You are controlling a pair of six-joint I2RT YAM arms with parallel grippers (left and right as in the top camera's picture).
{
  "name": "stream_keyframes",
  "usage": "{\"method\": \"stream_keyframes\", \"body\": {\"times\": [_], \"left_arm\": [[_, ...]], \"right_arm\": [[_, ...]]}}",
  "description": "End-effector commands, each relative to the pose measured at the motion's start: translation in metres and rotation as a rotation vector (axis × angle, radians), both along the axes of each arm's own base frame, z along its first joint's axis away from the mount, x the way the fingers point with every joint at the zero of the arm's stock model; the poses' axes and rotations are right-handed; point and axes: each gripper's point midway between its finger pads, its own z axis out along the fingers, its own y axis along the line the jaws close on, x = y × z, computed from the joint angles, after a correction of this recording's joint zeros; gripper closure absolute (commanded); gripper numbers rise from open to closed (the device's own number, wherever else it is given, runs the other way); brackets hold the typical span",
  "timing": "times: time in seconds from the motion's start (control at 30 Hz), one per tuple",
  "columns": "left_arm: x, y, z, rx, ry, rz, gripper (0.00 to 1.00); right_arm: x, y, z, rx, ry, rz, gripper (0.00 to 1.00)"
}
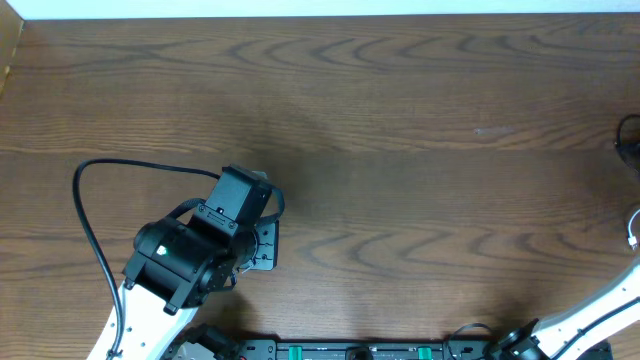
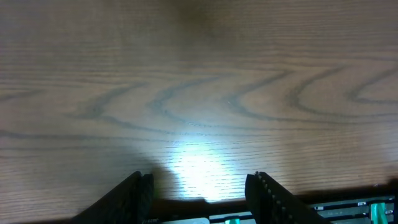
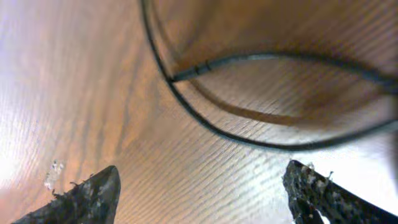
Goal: Untangle cables
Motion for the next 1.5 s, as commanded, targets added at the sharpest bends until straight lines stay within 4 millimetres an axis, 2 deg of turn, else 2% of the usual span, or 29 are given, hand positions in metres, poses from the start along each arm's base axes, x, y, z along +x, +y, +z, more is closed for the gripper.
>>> {"method": "stream_keyframes", "body": {"times": [0.0, 0.03, 0.1, 0.13, 0.17, 0.27, 0.37, 0.5, 0.53, 0.67, 0.73, 0.83, 0.93, 0.97, 1.0, 1.03, 1.13, 1.27, 1.4, 1.47], "left_arm": [[0.000, 0.001, 0.000, 0.008, -0.004, -0.014, 0.46], [0.000, 0.001, 0.000, 0.008, -0.004, -0.014, 0.47], [0.000, 0.001, 0.000, 0.009, -0.005, -0.014, 0.46], [0.000, 0.001, 0.000, 0.009, -0.005, -0.014, 0.45], [0.000, 0.001, 0.000, 0.009, -0.005, -0.013, 0.45], [0.004, 0.009, 0.003, 0.034, -0.037, 0.049, 0.44], [0.009, 0.012, 0.015, 0.002, -0.119, 0.094, 0.44], [0.013, 0.020, 0.042, -0.048, -0.274, 0.121, 0.43], [0.011, 0.023, 0.047, -0.058, -0.301, 0.126, 0.43], [-0.005, 0.045, 0.063, -0.064, -0.393, 0.180, 0.41], [-0.013, 0.057, 0.067, -0.051, -0.426, 0.216, 0.41], [-0.026, 0.074, 0.074, -0.055, -0.479, 0.262, 0.40], [-0.039, 0.091, 0.079, -0.052, -0.533, 0.303, 0.40], [-0.044, 0.099, 0.081, -0.046, -0.558, 0.332, 0.40], [-0.048, 0.105, 0.083, -0.042, -0.577, 0.350, 0.40], [-0.053, 0.112, 0.085, -0.045, -0.605, 0.366, 0.40], [-0.062, 0.122, 0.090, -0.072, -0.657, 0.400, 0.40], [-0.075, 0.135, 0.093, -0.084, -0.711, 0.427, 0.39], [-0.086, 0.144, 0.087, -0.072, -0.714, 0.434, 0.38], [-0.087, 0.148, 0.086, -0.051, -0.713, 0.443, 0.37]], "right_arm": [[0.013, 0.008, 0.059, -0.142, -0.072, 0.059, 0.16], [0.022, 0.021, 0.071, -0.149, -0.130, 0.141, 0.16], [0.048, 0.072, 0.108, -0.153, -0.323, 0.403, 0.07], [0.054, 0.086, 0.117, -0.157, -0.357, 0.455, 0.05], [0.059, 0.100, 0.124, -0.164, -0.374, 0.497, 0.03], [0.073, 0.160, 0.138, -0.197, -0.379, 0.650, 0.01], [0.078, 0.218, 0.147, -0.182, -0.379, 0.768, 0.01], [0.071, 0.315, 0.165, -0.112, -0.415, 0.962, 0.01], [0.070, 0.329, 0.168, -0.104, -0.421, 0.985, 0.01], [0.054, 0.409, 0.185, -0.137, -0.398, 1.066, 0.01], [0.046, 0.427, 0.192, -0.202, -0.380, 1.073, 0.01], [0.018, 0.468, 0.225, -0.223, -0.446, 1.124, 0.01], [-0.012, 0.489, 0.260, -0.199, -0.517, 1.122, 0.01], [-0.027, 0.492, 0.274, -0.212, -0.539, 1.121, 0.01], [-0.034, 0.491, 0.279, -0.231, -0.542, 1.117, 0.01], [-0.050, 0.485, 0.288, -0.303, -0.536, 1.093, 0.01], [-0.076, 0.475, 0.297, -0.409, -0.513, 1.072, 0.01], [-0.123, 0.453, 0.315, -0.551, -0.498, 1.013, 0.01], [-0.168, 0.430, 0.325, -0.556, -0.497, 0.942, 0.01], [-0.187, 0.411, 0.324, -0.575, -0.475, 0.888, 0.01]]}}
